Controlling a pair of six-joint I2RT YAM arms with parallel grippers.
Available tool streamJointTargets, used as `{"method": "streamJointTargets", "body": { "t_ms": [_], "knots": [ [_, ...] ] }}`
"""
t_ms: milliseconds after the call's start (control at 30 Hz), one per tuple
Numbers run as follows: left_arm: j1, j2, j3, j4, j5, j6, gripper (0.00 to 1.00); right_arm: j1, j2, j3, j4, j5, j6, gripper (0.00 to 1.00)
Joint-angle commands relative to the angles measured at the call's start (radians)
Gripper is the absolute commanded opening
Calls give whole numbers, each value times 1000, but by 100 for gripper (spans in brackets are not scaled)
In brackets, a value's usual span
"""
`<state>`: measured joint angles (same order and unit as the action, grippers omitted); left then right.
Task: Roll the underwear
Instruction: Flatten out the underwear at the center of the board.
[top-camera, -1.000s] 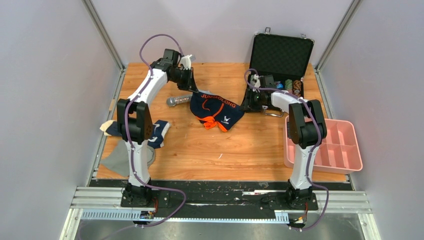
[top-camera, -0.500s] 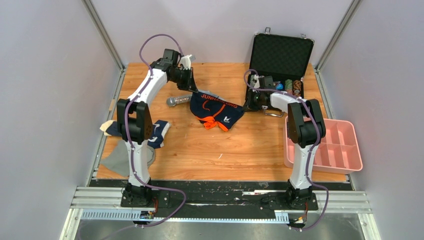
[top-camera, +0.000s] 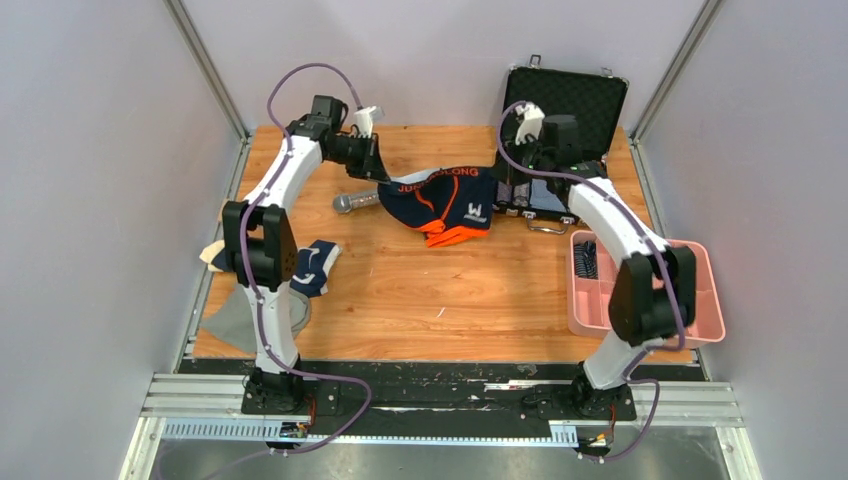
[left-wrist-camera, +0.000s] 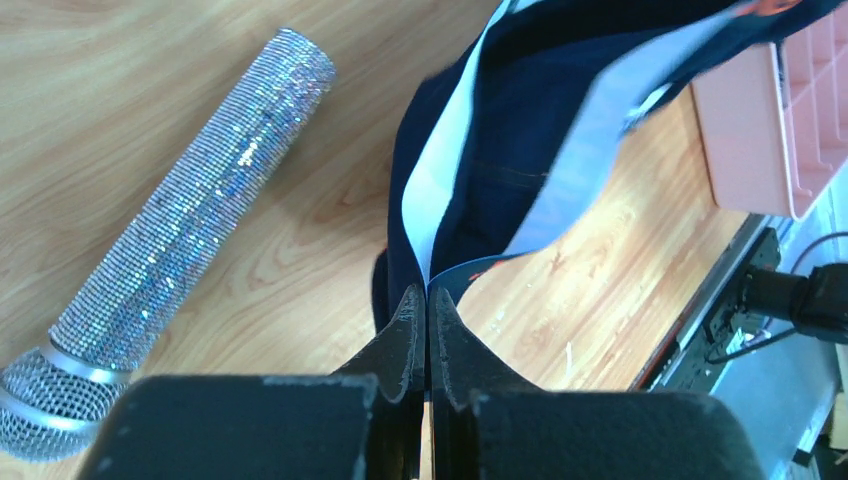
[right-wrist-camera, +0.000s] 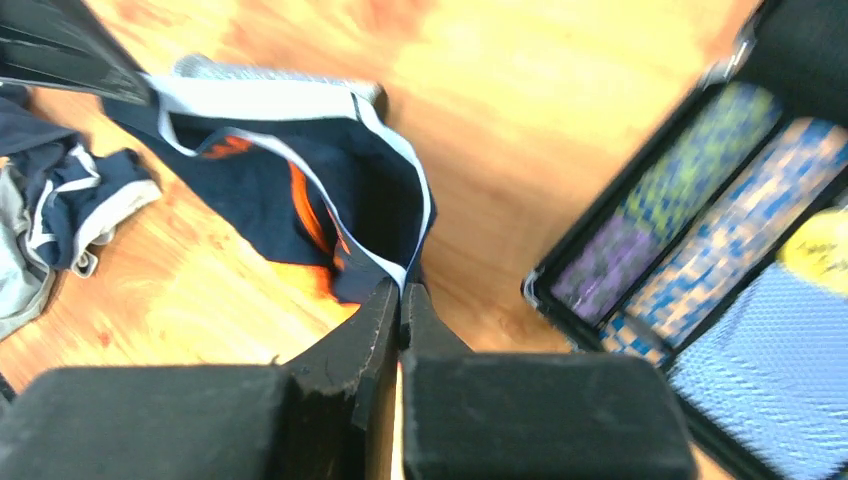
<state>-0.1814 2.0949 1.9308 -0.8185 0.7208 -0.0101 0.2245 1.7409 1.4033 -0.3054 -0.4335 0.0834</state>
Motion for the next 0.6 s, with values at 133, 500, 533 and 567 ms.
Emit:
{"method": "streamJointTargets", "body": {
  "t_ms": [133,500,533,567],
  "knots": [
    [-19,-442,-205,130,-67,76,0,76,-389,-97,27,-6,-275,0],
    [-155,-868,-519,141,-78,46,0,162,-790,-220,-192,-33,-240,0],
    [-157,-917,-546,137,-66,33,0,161,-815,-237,-221,-56,-228,0],
    [-161,-941,-601,133,-47,31,0,161,-843,-261,-245,-78,-215,0]
  ]
}}
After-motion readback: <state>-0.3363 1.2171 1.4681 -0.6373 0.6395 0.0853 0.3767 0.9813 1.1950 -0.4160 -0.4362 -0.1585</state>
